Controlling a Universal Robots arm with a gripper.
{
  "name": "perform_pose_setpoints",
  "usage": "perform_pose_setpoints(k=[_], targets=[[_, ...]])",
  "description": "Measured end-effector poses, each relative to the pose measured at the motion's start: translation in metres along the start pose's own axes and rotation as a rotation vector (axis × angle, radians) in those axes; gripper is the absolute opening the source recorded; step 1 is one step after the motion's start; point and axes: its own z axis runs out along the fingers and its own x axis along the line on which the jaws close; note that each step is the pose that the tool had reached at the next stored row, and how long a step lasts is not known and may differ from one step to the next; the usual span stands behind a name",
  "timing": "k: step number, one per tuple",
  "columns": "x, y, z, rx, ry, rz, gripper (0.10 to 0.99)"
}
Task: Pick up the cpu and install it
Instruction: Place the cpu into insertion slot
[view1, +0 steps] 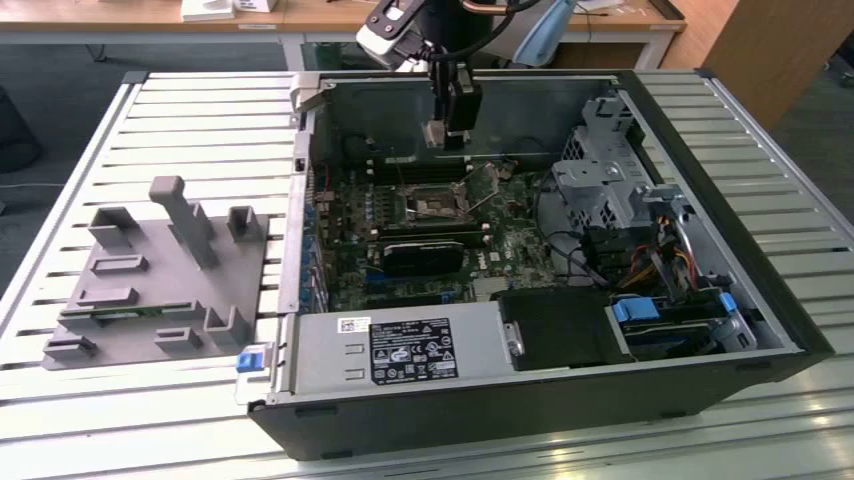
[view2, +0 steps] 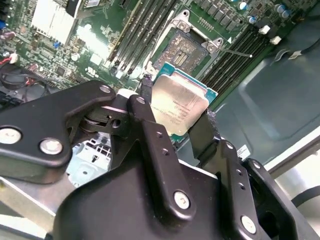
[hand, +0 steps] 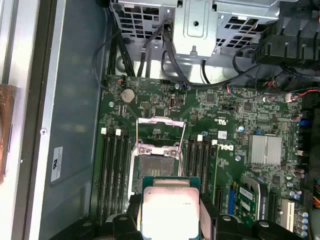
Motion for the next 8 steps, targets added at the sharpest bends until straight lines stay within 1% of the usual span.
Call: perform_pose_setpoints(k=[4, 8], targets=[[0.0002, -0.0003, 0.0058, 0.0, -0.0002, 0.001, 0.541], [0.0002, -0.0004, 0.0075, 0.0, -0.001, 0.002, 0.541]])
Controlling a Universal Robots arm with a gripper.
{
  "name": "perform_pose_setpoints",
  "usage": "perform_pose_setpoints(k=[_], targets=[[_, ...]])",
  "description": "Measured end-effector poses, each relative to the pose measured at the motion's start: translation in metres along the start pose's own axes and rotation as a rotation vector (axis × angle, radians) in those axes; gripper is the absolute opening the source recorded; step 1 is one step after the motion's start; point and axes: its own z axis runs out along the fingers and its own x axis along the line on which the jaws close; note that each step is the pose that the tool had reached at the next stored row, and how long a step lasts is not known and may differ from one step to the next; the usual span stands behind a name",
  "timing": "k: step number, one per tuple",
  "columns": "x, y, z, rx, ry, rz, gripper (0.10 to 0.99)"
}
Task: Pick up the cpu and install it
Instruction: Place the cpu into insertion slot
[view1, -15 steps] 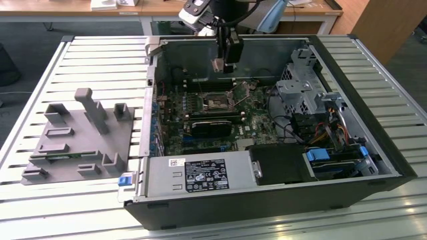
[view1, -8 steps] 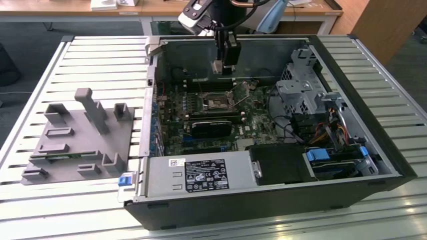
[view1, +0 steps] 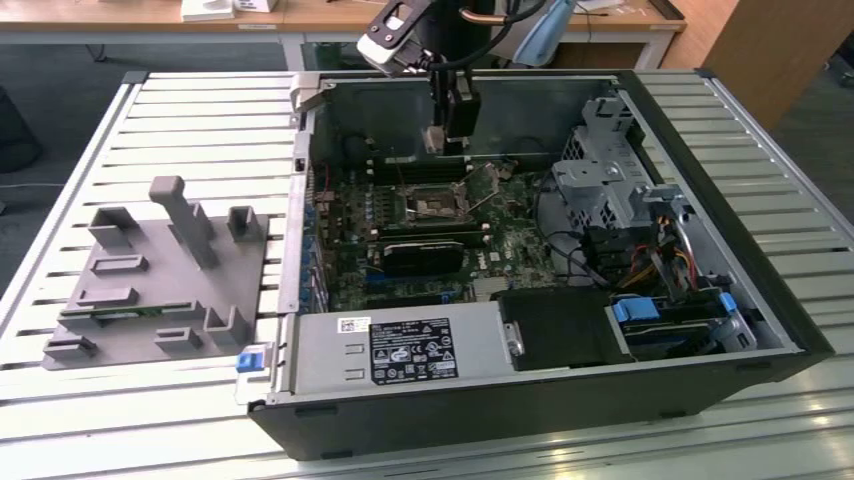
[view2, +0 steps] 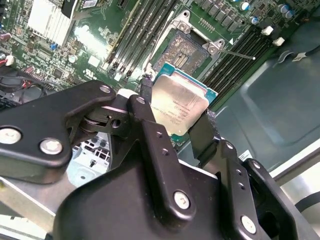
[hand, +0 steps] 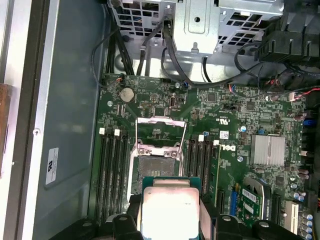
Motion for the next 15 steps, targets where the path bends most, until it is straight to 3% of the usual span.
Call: perform_pose_setpoints(k=[15], targets=[[0.0004, -0.0003, 0.0061, 0.0, -0.0024, 0.006, 0.541]])
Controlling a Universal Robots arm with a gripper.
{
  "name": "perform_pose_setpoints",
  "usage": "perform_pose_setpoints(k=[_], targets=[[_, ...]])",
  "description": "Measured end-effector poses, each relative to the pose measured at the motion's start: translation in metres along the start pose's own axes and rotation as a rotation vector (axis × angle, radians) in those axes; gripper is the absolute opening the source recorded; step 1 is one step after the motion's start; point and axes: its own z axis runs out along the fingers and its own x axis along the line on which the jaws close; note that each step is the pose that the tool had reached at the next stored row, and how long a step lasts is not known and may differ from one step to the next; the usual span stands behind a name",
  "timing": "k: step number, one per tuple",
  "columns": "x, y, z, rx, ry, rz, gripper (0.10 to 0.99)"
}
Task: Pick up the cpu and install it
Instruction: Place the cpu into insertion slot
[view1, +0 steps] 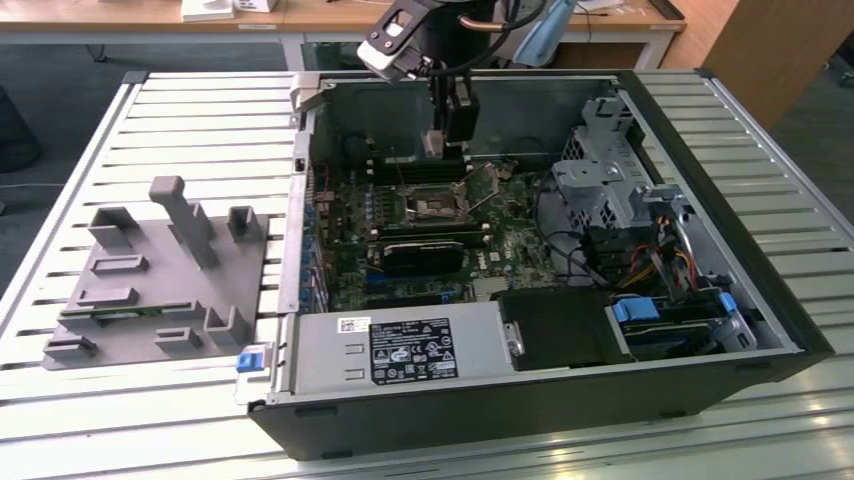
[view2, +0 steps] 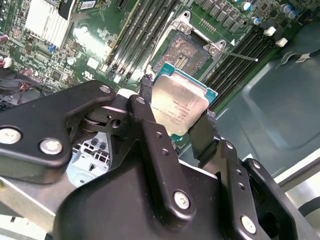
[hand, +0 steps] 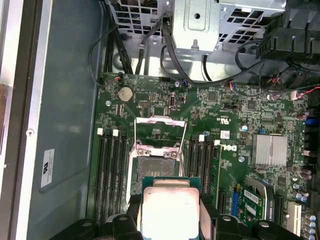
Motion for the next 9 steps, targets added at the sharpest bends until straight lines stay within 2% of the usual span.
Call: perform_pose_setpoints(k=[9], targets=[[0.0003, -0.0002, 0.0036, 0.0, 0.0, 0.001, 0.541]])
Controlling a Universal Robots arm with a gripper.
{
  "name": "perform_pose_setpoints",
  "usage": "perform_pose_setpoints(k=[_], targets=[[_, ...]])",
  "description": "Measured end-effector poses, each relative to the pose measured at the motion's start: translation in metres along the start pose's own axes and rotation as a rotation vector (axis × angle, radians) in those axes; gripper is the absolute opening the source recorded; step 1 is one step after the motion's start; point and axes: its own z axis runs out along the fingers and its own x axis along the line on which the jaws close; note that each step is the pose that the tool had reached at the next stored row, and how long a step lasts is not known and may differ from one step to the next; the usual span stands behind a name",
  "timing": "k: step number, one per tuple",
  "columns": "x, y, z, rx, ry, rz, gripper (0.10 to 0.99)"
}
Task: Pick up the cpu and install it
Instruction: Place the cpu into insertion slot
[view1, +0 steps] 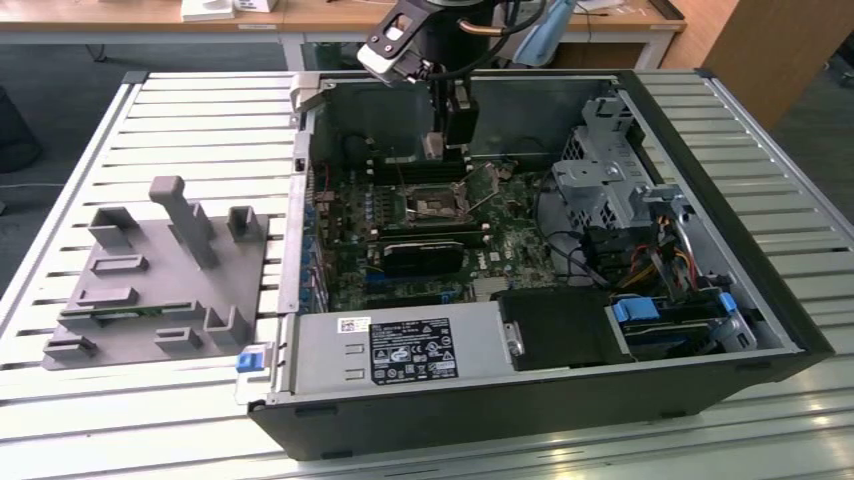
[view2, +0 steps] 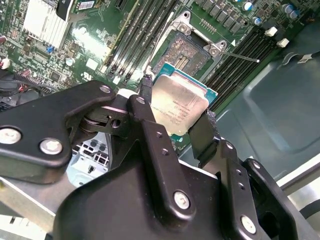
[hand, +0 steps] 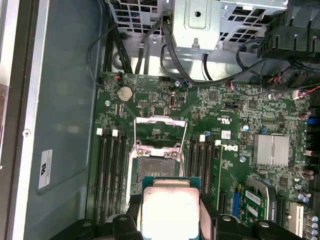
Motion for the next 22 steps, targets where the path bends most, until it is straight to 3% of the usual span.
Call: perform_pose_setpoints(k=[22], targets=[[0.0028, -0.0006, 0.0159, 0.0, -0.0005, 0.011, 0.541]])
